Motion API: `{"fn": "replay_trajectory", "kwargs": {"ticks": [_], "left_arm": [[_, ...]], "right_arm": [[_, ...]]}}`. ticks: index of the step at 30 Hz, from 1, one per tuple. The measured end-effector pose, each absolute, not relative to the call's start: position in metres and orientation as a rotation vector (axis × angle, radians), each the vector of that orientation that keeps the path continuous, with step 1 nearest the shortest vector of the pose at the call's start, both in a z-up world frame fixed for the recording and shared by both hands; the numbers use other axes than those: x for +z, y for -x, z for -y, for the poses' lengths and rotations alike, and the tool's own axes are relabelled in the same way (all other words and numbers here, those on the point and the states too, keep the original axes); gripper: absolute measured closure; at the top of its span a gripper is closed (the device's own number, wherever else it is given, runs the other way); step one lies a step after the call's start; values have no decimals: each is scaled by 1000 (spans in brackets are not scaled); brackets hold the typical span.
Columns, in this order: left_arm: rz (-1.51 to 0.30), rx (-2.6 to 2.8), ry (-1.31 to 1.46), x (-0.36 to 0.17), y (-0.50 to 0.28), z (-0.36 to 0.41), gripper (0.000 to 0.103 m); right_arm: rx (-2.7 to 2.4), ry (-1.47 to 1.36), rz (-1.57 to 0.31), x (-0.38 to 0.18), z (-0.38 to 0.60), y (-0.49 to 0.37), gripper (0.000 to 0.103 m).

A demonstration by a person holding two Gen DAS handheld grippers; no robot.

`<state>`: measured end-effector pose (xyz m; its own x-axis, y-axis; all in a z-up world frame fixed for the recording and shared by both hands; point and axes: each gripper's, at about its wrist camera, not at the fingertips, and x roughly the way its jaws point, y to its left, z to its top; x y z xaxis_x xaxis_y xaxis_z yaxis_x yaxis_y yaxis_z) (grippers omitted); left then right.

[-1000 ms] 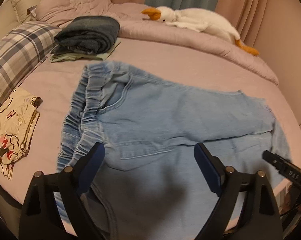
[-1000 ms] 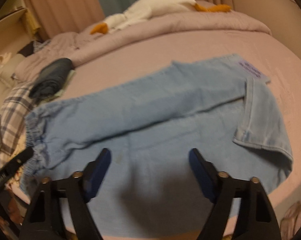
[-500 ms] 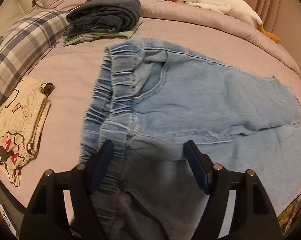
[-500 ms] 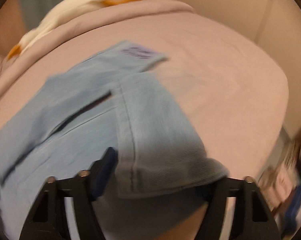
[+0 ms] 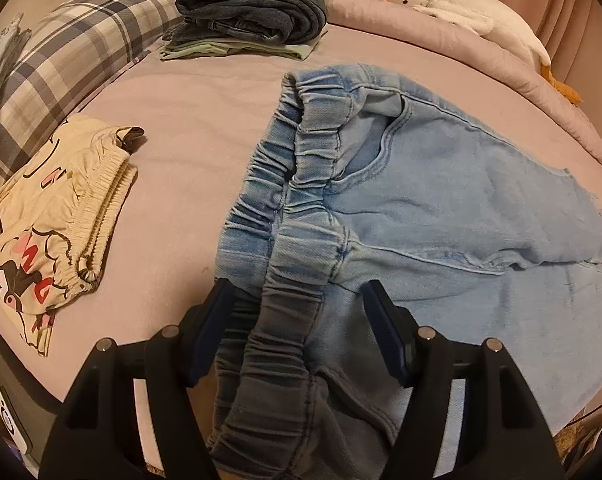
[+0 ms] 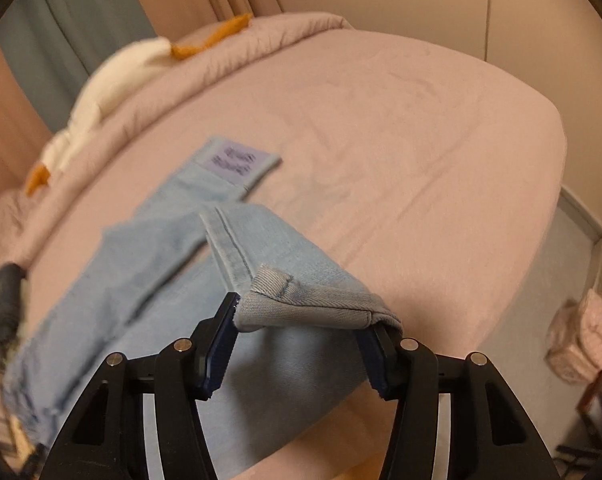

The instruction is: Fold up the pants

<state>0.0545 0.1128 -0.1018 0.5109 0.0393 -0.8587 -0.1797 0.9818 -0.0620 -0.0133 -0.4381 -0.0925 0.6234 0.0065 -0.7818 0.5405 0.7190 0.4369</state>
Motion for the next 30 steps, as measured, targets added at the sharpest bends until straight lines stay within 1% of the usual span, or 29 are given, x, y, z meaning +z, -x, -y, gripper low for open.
{"fn": "replay_trajectory", "kwargs": {"ticks": [4,8,9,11,16,20,22,23,24,27,30], "left_arm": [[-1032,142,135,-103,-56,-111,36],[-1029,144,131,-101,-54,-106,36],[-1029,143,133,-100,-53,-106,36],[-1027,139,143,-98,-51,-105,32],[-1038,145,167,-97,-50,-104,30],[-1035,148,174,-94,-47,-101,28],[-1035,137,180,-91,-46,-98,28],[-1035,128,184,-90,-46,-96,28],[-1032,118,185,-89,-45,-94,28],[-1016,103,185,-80,-43,-88,27],[-988,58,221,-66,-41,-81,27]], "right_arm": [[-246,-890,-794,-94,460,15,49],[-184,-1037,-796,-105,477,17,49],[-180,-1053,-803,-108,478,17,49],[-166,-1063,-801,-110,477,18,49],[-142,-1112,-775,-108,479,23,47],[-101,-1137,-743,-104,484,26,42],[-111,-1136,-734,-102,486,27,33],[-157,-1116,-723,-100,488,29,17],[-237,-1086,-689,-94,491,36,8],[-376,-1035,-636,-84,502,51,8],[-434,-988,-691,-79,502,48,8]]}}
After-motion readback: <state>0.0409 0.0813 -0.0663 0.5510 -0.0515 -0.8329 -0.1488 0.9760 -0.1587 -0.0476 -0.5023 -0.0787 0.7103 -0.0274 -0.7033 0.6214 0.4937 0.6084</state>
